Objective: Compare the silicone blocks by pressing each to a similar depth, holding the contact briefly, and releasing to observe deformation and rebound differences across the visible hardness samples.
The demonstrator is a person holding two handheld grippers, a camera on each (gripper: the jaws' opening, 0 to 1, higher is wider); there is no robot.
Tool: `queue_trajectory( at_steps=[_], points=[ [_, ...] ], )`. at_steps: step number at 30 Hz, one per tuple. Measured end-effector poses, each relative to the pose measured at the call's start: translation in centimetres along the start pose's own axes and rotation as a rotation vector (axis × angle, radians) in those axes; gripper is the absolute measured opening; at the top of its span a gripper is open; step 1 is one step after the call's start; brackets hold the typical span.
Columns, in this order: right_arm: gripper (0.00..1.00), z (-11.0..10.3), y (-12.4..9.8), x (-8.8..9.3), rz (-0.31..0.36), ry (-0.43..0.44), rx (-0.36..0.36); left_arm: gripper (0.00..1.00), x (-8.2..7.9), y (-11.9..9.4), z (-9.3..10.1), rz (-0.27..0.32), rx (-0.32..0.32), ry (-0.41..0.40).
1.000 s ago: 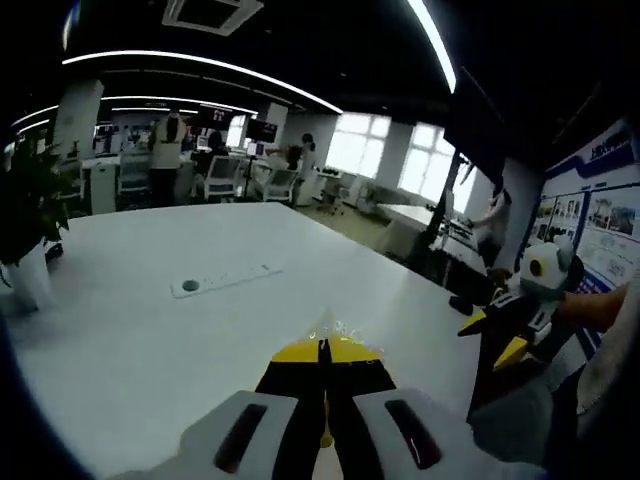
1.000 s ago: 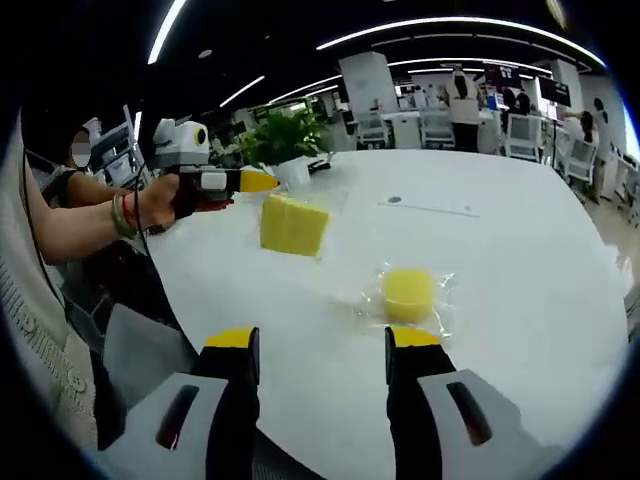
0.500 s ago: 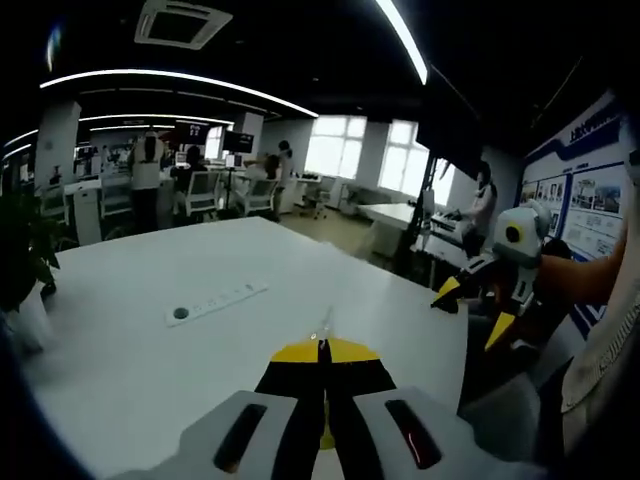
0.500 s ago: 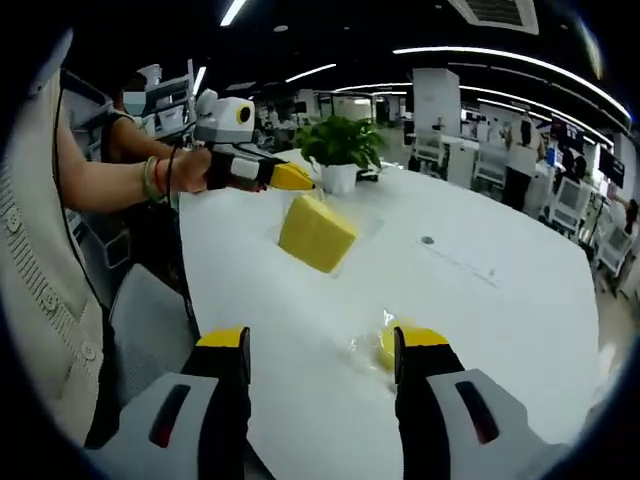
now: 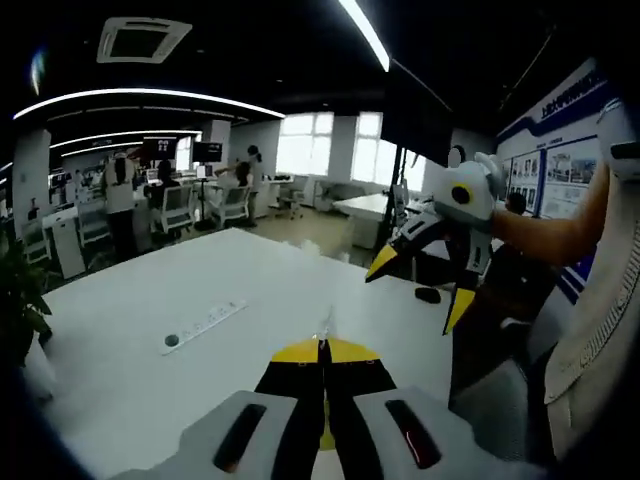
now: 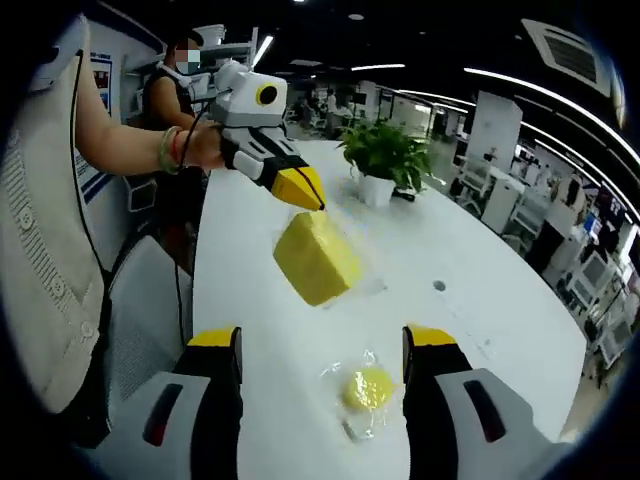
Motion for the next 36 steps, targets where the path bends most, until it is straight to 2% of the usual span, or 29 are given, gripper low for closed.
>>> queue_trajectory(
  at_steps=[3,10,18,24,28,29,32,36],
  points=[
    [0.62,0.7,0.7,-0.5,-0.024,-0.052,-0.018,0.0,0.0,0.2,0.5,-0.015,0.023,0.015],
    [0.63,1.2,2.7,-1.6,-0.045,-0.115,-0.083,0.0,0.0,0.9,1.9,-0.036,0.069,0.038],
    [0.63,1.2,4.4,-1.7,-0.076,-0.144,-0.158,0.0,-0.5,1.3,2.3,-0.037,0.08,0.051],
    [0.63,1.8,5.7,-1.9,-0.086,-0.17,-0.21,0.0,-0.9,1.4,2.9,-0.028,0.111,0.054],
    [0.64,1.4,6.9,-2.0,-0.107,-0.178,-0.267,0.0,-1.1,1.6,3.1,-0.032,0.143,0.063],
    [0.65,1.1,7.2,-1.8,-0.13,-0.168,-0.295,0.0,-1.2,1.7,3.3,-0.038,0.158,0.068],
    [0.65,0.3,8.1,-1.5,-0.153,-0.166,-0.353,0.0,-1.3,1.8,3.7,-0.042,0.174,0.087],
    [0.63,-0.3,8.8,-1.3,-0.166,-0.162,-0.394,0.0,-1.6,1.8,3.9,-0.034,0.18,0.1]
  ],
)
Point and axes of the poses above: the point that each gripper's makers call its tool centre point, and the gripper's own axes: y roughly forward along the fingers, z roughly to its right, x roughly out of its underside, the point moved 4 cm from there along -y, roughly backward along the fingers, and after that the axes turned 11 degrees about -y, right-handed, at the moved point
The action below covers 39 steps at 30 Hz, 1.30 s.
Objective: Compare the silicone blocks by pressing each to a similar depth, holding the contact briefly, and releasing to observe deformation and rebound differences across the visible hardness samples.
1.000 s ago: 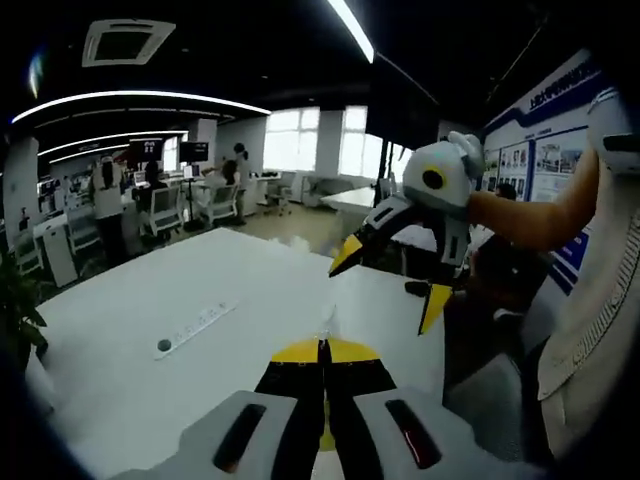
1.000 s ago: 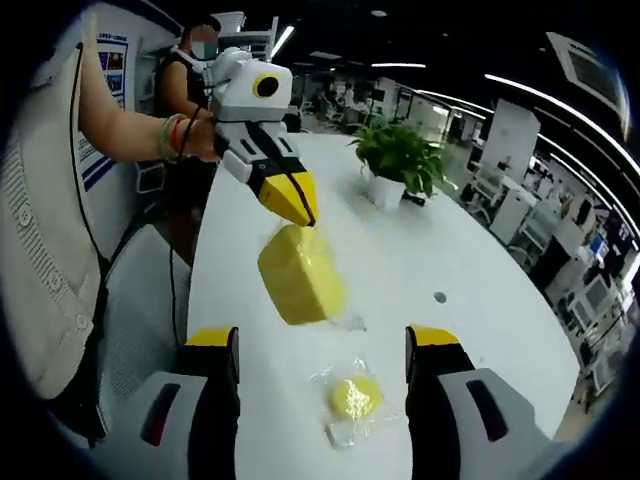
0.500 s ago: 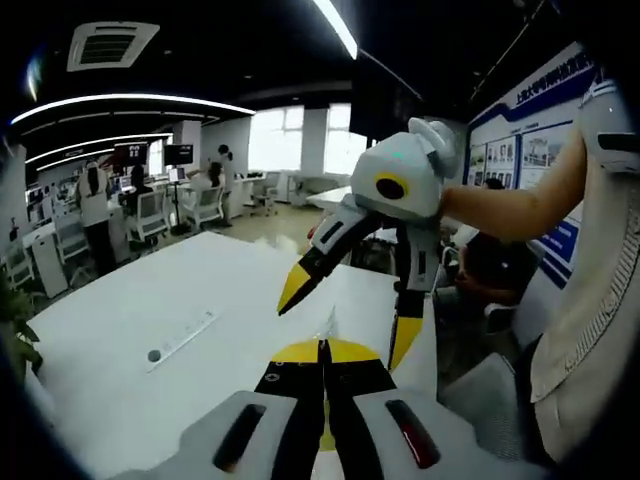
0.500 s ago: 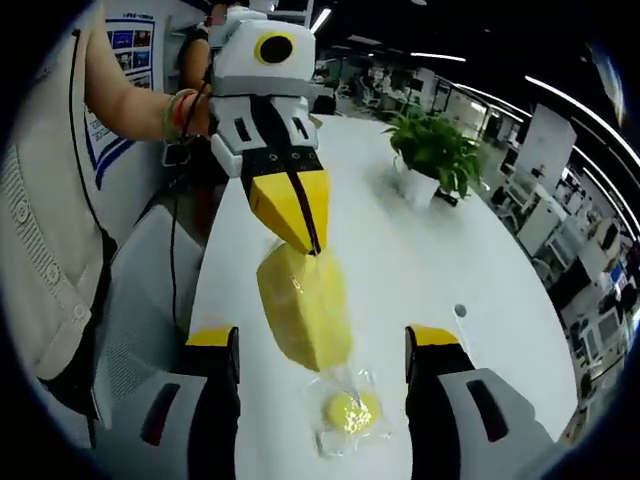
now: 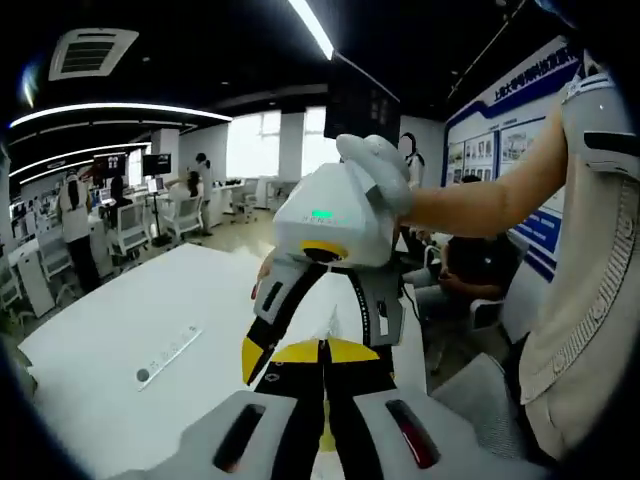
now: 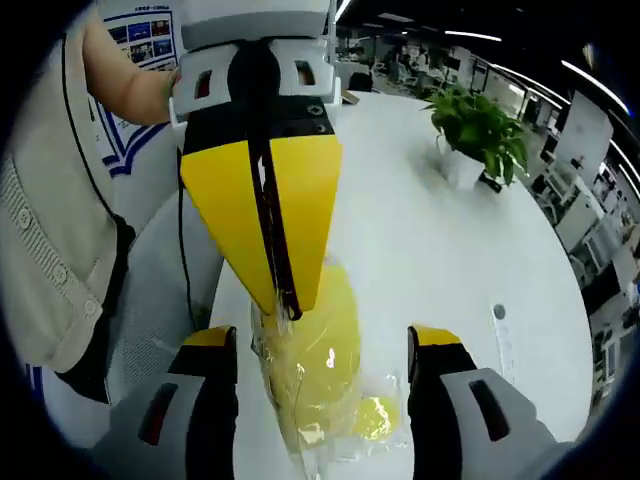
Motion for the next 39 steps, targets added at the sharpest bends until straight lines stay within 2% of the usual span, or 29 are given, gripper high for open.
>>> queue_trajectory(
  at_steps=[4,9,17,24,27,32,39],
  points=[
    [0.56,0.1,0.2,0.0,0.004,0.011,-0.014,0.0,-0.4,-0.1,-0.1,0.015,0.001,0.005],
    [0.43,-0.4,0.2,-0.2,0.014,0.011,-0.043,0.0,-0.7,-0.1,0.0,0.034,0.0,0.014],
    [0.36,-0.6,0.1,-0.3,0.021,0.008,-0.052,0.0,-0.7,-0.4,0.5,0.037,0.005,0.014],
    [0.3,-1.0,0.1,-0.3,0.022,0.049,-0.078,0.0,-0.6,-0.4,0.9,0.035,0.006,0.021],
    [0.28,-1.0,0.1,-0.4,0.021,0.024,-0.069,0.0,-0.6,-0.4,0.9,0.035,0.008,0.019],
    [0.23,-1.2,0.0,-0.5,0.021,0.028,-0.069,0.0,-0.7,-0.4,1.1,0.04,0.009,0.023],
    [0.14,-2.0,-0.2,-0.4,0.008,0.041,-0.103,0.0,-0.8,-0.2,1.4,0.032,0.019,0.031]
  ],
)
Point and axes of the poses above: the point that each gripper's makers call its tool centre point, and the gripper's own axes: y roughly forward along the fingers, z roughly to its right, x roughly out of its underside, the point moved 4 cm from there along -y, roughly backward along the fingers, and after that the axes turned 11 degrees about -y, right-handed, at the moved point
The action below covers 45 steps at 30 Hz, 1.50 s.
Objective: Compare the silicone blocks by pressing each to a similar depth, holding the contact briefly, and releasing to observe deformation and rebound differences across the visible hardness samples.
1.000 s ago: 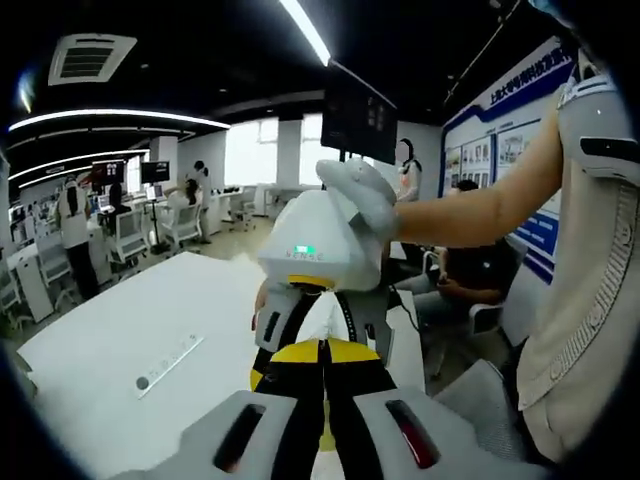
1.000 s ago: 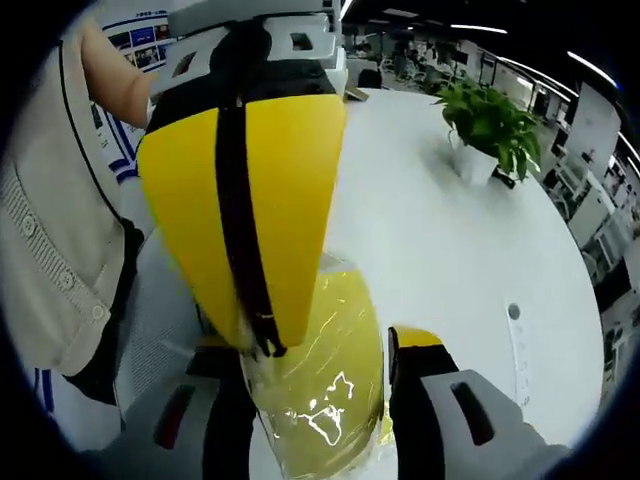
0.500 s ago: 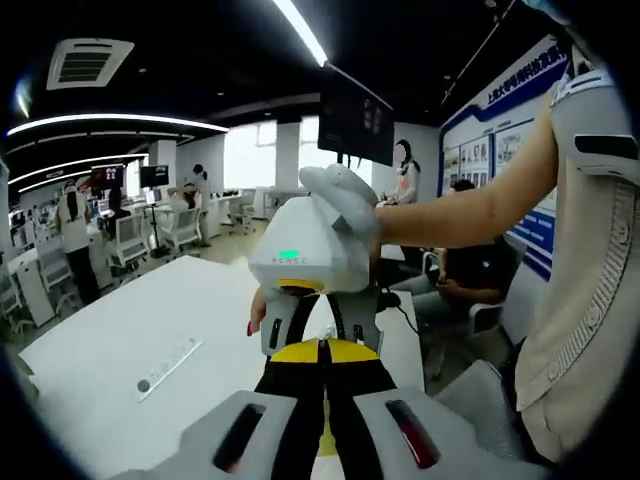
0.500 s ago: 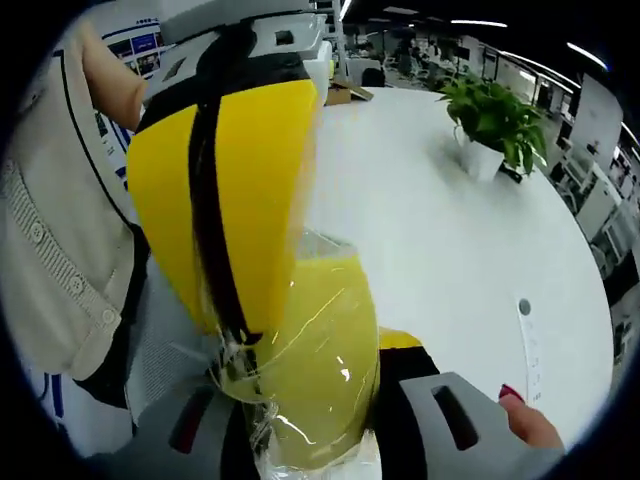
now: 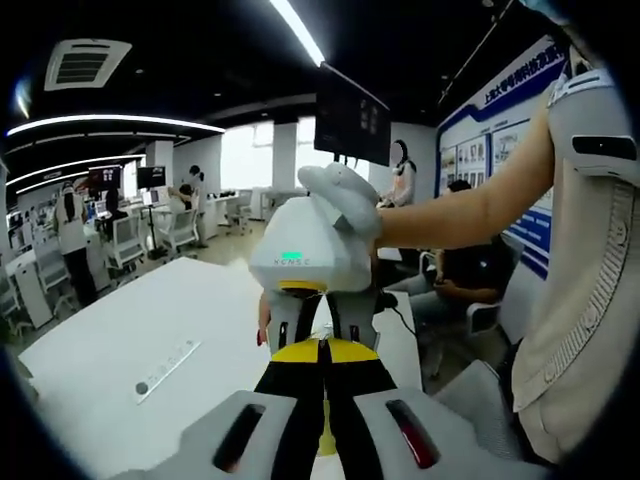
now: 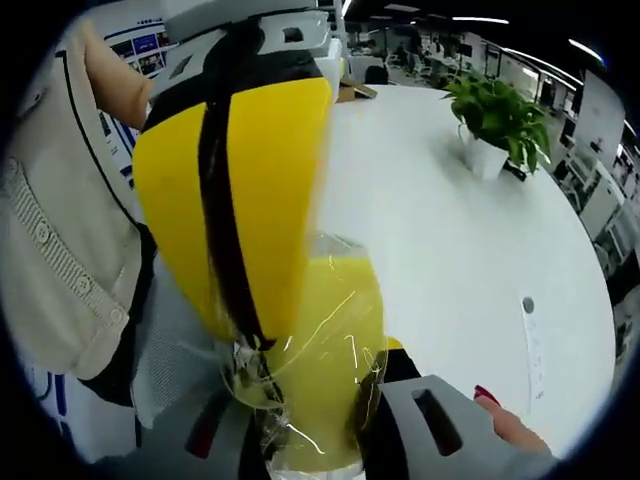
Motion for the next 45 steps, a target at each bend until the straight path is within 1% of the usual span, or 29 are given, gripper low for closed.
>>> queue_trajectory(
  at_steps=[2,3,5,6,10,11,13,14,16,17,18,20,21,23,24,25,27,28,35,36,45],
  points=[
    [0.12,-0.1,0.0,0.0,-0.001,-0.007,-0.005,0.0,0.0,0.1,0.1,0.0,0.002,0.0],
    [0.11,-0.3,0.0,0.1,-0.011,0.01,-0.023,0.0,0.1,0.1,0.1,-0.002,0.003,0.0],
    [0.09,-0.2,0.0,0.2,-0.021,-0.011,-0.01,0.0,0.2,0.2,0.2,-0.005,0.003,0.002],
    [0.08,-0.4,0.0,0.3,-0.026,-0.003,-0.026,0.0,0.2,0.3,0.2,-0.006,0.005,0.0],
    [0.06,-0.5,0.1,0.4,-0.039,-0.002,-0.029,0.0,0.3,0.4,0.3,-0.007,0.006,-0.004],
    [0.06,-0.6,0.1,0.5,-0.051,0.007,-0.037,0.0,0.4,0.4,0.3,-0.008,0.005,-0.007],
    [0.06,-0.5,0.2,0.5,-0.057,0.001,-0.03,0.0,0.5,0.4,0.3,-0.015,0.002,-0.004],
    [0.06,-0.7,0.2,0.6,-0.061,0.015,-0.045,0.0,0.5,0.4,0.3,-0.017,0.004,-0.005],
    [0.06,-0.6,0.2,0.5,-0.059,0.0,-0.032,0.0,0.5,0.4,0.2,-0.018,0.004,-0.006],
    [0.06,-0.8,0.2,0.5,-0.062,0.021,-0.05,0.0,0.5,0.4,0.2,-0.017,0.005,-0.007],
    [0.06,-0.4,0.2,0.5,-0.056,-0.007,-0.029,0.0,0.5,0.4,0.2,-0.016,0.005,-0.011],
    [0.07,-0.5,0.2,0.6,-0.067,0.01,-0.04,0.0,0.6,0.4,0.2,-0.016,0.003,-0.013],
    [0.07,-0.5,0.3,0.6,-0.067,-0.012,-0.029,0.0,0.6,0.4,0.2,-0.018,0.002,-0.015],
    [0.07,-0.7,0.3,0.6,-0.069,0.004,-0.045,0.0,0.7,0.3,0.4,-0.022,0.004,-0.013],
    [0.07,-0.7,0.3,0.6,-0.07,-0.009,-0.04,0.0,0.7,0.3,0.5,-0.024,0.004,-0.009],
    [0.07,-0.9,0.3,0.6,-0.078,0.014,-0.057,0.0,0.8,0.3,0.5,-0.023,0.004,-0.011],
    [0.07,-0.9,0.4,0.6,-0.077,-0.007,-0.044,0.0,0.8,0.3,0.5,-0.021,0.005,-0.015],
    [0.07,-0.9,0.3,0.6,-0.08,0.004,-0.048,0.0,0.8,0.3,0.6,-0.019,0.005,-0.017],
    [0.08,-1.2,0.3,0.5,-0.085,0.01,-0.048,0.0,0.8,0.2,0.8,-0.018,0.008,-0.021],
    [0.08,-1.1,0.3,0.5,-0.087,0.001,-0.042,0.0,0.8,0.2,0.9,-0.021,0.008,-0.021],
    [0.07,-1.5,0.3,0.6,-0.095,0.01,-0.06,0.0,0.9,0.2,1.1,-0.025,0.016,-0.025]
  ],
)
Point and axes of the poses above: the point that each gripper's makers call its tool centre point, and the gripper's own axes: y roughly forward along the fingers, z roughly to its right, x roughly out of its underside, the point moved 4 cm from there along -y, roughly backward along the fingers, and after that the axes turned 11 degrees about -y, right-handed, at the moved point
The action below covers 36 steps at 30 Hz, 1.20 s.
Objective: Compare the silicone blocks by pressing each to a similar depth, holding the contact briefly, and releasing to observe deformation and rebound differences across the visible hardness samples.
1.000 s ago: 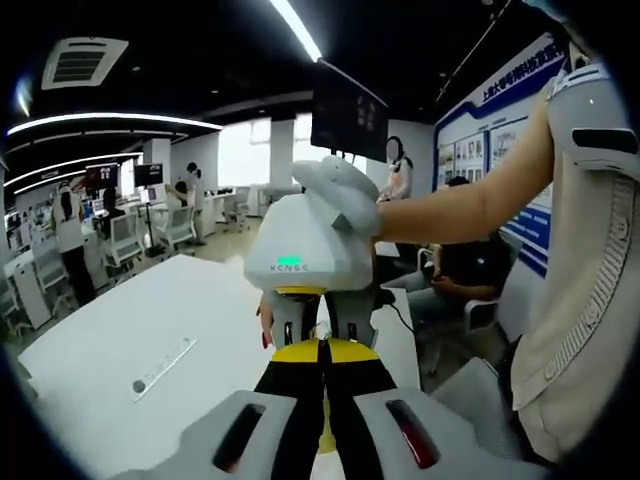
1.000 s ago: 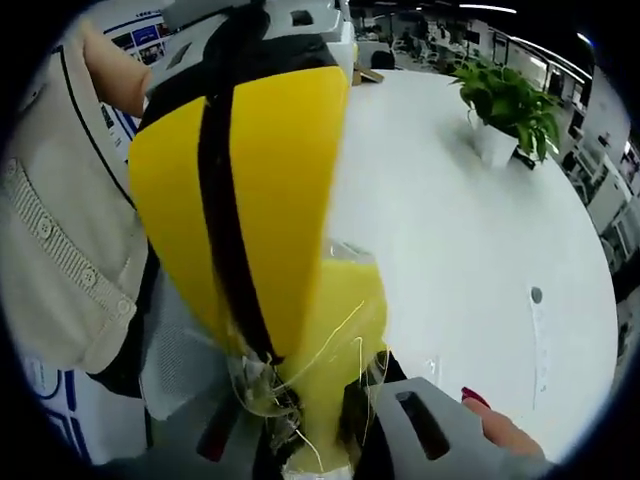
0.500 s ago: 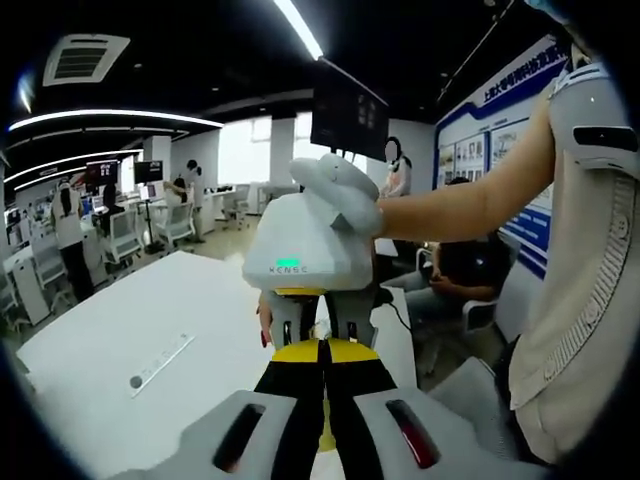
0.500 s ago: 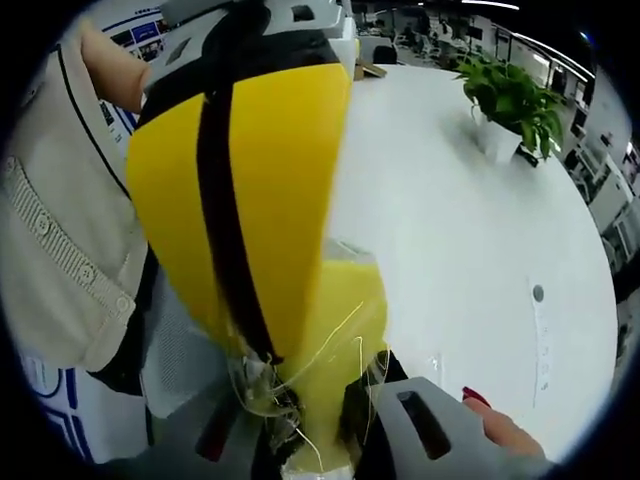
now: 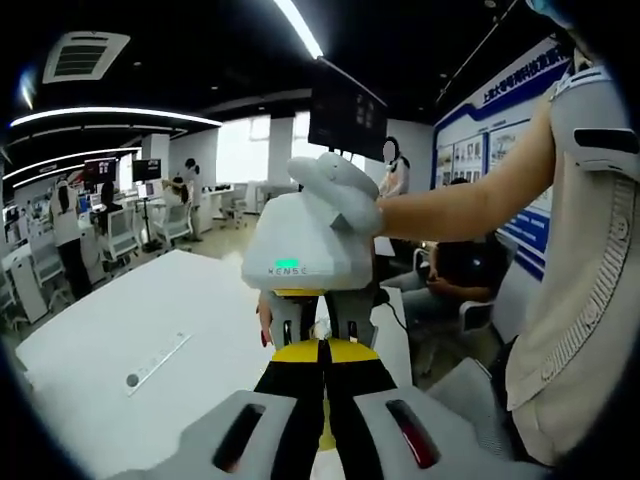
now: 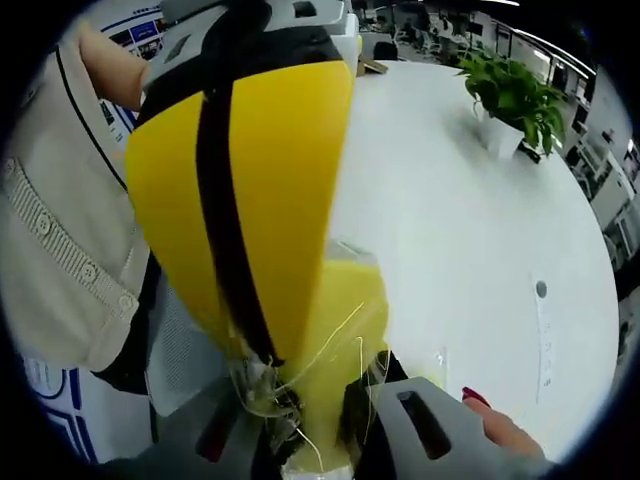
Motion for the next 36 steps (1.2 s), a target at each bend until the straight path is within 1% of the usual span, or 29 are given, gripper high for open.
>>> queue_trajectory(
  at_steps=[3,4,17,22,27,36],
  points=[
    [0.07,0.07,0.03,0.07,-0.002,-0.004,0.005,0.0,0.03,0.04,-0.04,-0.001,-0.001,0.0],
    [0.07,-0.02,0.04,0.11,-0.003,0.01,-0.005,0.0,0.04,0.06,-0.03,0.0,-0.001,-0.001],
    [0.07,0.08,0.18,0.43,-0.01,-0.004,0.005,0.0,0.29,0.23,-0.3,0.011,0.006,-0.018],
    [0.07,0.05,0.19,0.44,-0.01,-0.001,0.002,0.0,0.27,0.25,-0.42,0.009,0.001,-0.013],
    [0.07,0.05,0.07,0.41,-0.01,0.003,0.003,0.0,0.12,0.27,-0.5,0.011,-0.004,0.013],
    [0.07,0.13,-0.13,0.37,-0.015,0.008,0.006,0.0,-0.09,0.17,-0.56,0.015,-0.01,0.012]
  ],
)
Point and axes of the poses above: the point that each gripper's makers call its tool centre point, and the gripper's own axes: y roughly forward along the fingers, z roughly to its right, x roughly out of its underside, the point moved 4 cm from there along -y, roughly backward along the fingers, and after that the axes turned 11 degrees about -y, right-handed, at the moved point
